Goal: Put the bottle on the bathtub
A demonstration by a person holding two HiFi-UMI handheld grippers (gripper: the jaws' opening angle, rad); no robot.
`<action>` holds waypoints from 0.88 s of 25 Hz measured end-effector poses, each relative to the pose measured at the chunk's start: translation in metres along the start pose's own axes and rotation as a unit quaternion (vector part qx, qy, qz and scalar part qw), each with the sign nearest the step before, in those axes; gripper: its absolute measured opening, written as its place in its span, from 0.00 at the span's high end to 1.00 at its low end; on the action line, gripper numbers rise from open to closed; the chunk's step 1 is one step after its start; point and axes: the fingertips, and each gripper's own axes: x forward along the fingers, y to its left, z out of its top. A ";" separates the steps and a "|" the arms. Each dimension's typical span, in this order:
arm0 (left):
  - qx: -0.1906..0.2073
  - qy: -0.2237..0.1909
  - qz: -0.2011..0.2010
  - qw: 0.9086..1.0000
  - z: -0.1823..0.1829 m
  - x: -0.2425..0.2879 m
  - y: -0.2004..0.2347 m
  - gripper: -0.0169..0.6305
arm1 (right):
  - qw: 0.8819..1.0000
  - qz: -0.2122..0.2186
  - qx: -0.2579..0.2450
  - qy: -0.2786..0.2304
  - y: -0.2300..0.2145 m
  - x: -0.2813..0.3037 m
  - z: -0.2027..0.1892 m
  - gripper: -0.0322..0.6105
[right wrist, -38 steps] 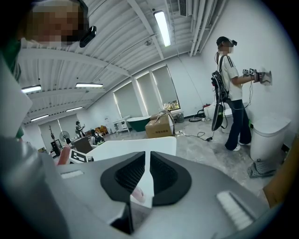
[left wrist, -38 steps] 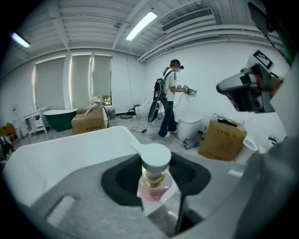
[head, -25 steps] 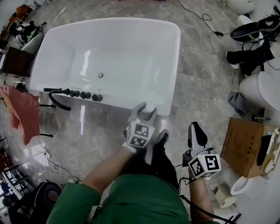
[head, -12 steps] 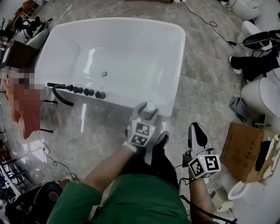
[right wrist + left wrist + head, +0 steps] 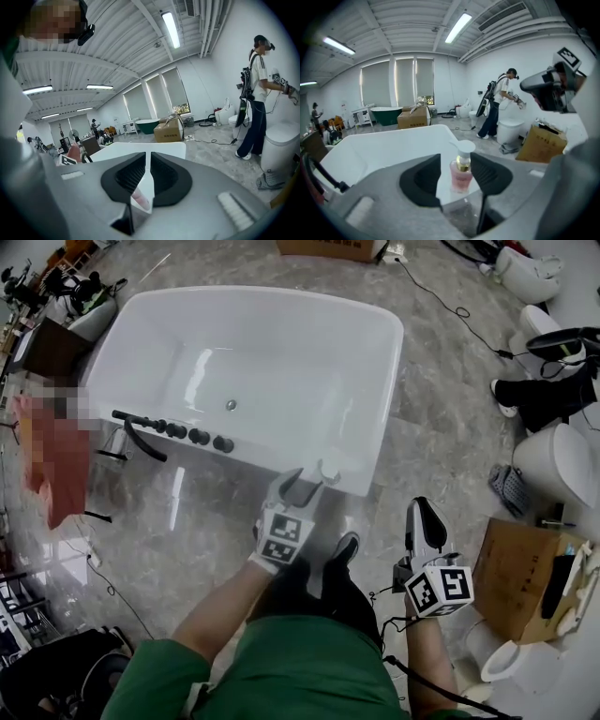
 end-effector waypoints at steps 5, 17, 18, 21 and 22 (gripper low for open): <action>-0.020 -0.037 0.024 0.999 0.026 -0.036 0.025 0.68 | 0.999 -0.012 -0.031 -0.028 0.011 -0.004 0.023 0.90; -0.056 -0.121 0.033 0.991 0.118 -0.127 0.053 0.67 | 0.991 -0.013 -0.104 -0.086 0.049 -0.025 0.085 0.78; -0.055 -0.129 0.034 0.990 0.127 -0.134 0.054 0.67 | 0.989 -0.014 -0.113 -0.092 0.053 -0.029 0.092 0.77; -0.045 -0.155 0.030 0.986 0.156 -0.155 0.050 0.67 | 0.984 -0.013 -0.133 -0.114 0.066 -0.039 0.113 0.75; -0.039 -0.164 0.030 0.985 0.167 -0.161 0.047 0.67 | 0.983 -0.010 -0.139 -0.121 0.070 -0.042 0.120 0.74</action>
